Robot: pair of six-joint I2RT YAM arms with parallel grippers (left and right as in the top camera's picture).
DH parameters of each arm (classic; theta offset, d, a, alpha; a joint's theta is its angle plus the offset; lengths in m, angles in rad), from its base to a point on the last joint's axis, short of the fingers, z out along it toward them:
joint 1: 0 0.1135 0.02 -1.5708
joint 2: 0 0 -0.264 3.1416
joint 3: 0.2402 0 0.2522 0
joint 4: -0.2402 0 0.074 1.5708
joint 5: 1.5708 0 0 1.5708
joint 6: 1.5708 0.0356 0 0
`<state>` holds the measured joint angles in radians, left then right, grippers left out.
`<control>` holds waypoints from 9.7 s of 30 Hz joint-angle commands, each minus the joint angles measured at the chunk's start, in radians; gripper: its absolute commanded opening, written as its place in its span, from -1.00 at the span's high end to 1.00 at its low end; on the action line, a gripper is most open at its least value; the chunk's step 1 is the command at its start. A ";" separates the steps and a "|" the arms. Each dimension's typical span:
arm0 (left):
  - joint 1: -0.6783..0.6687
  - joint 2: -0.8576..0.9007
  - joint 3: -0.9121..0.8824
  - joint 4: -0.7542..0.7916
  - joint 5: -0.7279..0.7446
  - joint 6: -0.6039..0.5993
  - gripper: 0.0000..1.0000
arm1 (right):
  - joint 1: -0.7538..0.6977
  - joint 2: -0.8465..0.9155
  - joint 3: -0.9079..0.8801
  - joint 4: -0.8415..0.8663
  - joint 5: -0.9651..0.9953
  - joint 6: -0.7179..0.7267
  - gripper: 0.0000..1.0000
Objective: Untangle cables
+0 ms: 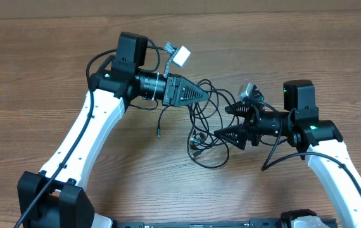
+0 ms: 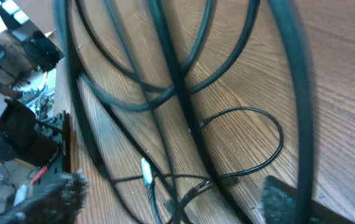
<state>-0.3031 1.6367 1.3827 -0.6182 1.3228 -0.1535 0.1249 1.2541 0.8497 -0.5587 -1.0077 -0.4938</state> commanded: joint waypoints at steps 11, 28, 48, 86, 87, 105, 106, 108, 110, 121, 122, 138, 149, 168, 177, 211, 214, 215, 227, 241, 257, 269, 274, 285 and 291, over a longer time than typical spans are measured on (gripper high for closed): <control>-0.012 -0.028 0.022 0.005 0.050 0.000 0.91 | 0.000 0.005 0.000 0.003 -0.025 0.026 0.51; -0.011 -0.028 0.022 -0.080 -0.346 0.001 0.89 | -0.001 0.005 0.000 -0.057 0.163 0.154 0.92; 0.067 -0.029 0.022 -0.177 -0.807 0.000 0.92 | -0.001 0.005 0.000 -0.087 0.465 0.351 0.92; 0.607 -0.036 0.554 -0.246 -0.759 -0.014 0.92 | -0.001 0.005 -0.008 -0.203 1.015 0.686 0.80; 0.615 -0.036 0.572 -0.257 -0.791 -0.027 0.92 | -0.002 0.005 -0.010 -0.209 1.032 0.695 0.77; 0.621 -0.036 0.676 -0.431 -0.955 -0.157 0.92 | -0.003 0.005 -0.013 -0.225 1.085 0.742 0.61; 0.612 -0.036 0.676 -0.439 -0.947 -0.145 0.92 | -0.003 0.005 -0.013 -0.225 1.085 0.742 0.60; 0.596 -0.036 0.676 -0.441 -0.911 -0.097 0.92 | -0.003 0.005 -0.013 -0.225 1.085 0.742 0.56; 0.580 -0.036 0.676 -0.439 -0.900 -0.058 0.92 | -0.003 0.005 -0.013 -0.225 1.085 0.742 0.56; 0.549 -0.036 0.675 -0.502 -0.975 0.019 0.91 | -0.003 0.005 -0.013 -0.225 1.085 0.742 0.54; 0.546 -0.036 0.673 -0.518 -0.974 0.019 0.92 | -0.003 0.005 -0.013 -0.225 1.085 0.742 0.54; 0.711 -0.021 0.656 -0.686 -2.183 -0.436 0.92 | -0.003 0.005 -0.013 -0.226 1.085 0.741 0.54; 0.914 -0.020 0.656 -0.572 -1.947 -0.457 0.91 | -0.003 0.005 -0.013 -0.226 1.081 0.756 0.56; 0.899 0.210 0.655 -0.614 -1.588 -0.347 0.28 | -0.002 0.005 -0.013 -0.237 1.081 0.756 0.56; 0.858 0.238 0.655 -0.704 -1.332 -0.304 -0.73 | -0.003 0.005 -0.013 -0.237 1.081 0.756 0.56; 0.266 0.241 0.419 -0.822 -1.239 0.150 -0.87 | -0.003 0.005 -0.013 -0.206 0.857 0.756 -0.50; 0.270 0.241 0.339 -0.817 -1.267 0.114 -0.85 | -0.003 0.005 -0.013 -0.206 0.861 0.756 -0.50; 0.272 0.241 0.313 -0.811 -1.282 0.098 -0.86 | -0.003 0.005 -0.013 -0.206 0.861 0.756 -0.51; 0.273 0.241 0.105 -0.590 -1.371 -0.108 -0.90 | -0.002 0.005 -0.013 -0.211 0.868 0.756 -0.50; 0.278 0.241 -0.097 -0.322 -1.341 -0.124 -0.28 | -0.002 0.005 -0.013 -0.216 0.867 0.756 -0.46; 0.165 0.240 0.087 -0.166 -0.486 0.166 0.92 | -0.002 0.005 -0.013 -0.214 0.868 0.756 -0.45; -0.118 0.240 0.375 -0.142 -0.457 0.235 0.91 | -0.002 0.005 -0.013 -0.214 0.872 0.756 -0.44; -0.134 0.241 0.374 -0.198 -0.541 0.236 0.35 | -0.003 0.005 -0.013 -0.214 0.875 0.755 -0.44; -0.129 0.241 0.360 -0.471 -1.000 0.195 -0.68 | -0.003 0.005 -0.013 -0.214 0.875 0.755 -0.44; -0.118 0.241 0.328 -0.500 -1.087 0.057 -0.72 | -0.002 0.005 -0.013 -0.214 0.875 0.756 -0.44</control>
<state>-0.4305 1.8702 1.7321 -1.1118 0.3267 -0.0170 0.1249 1.2568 0.8429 -0.7776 -0.1413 0.2615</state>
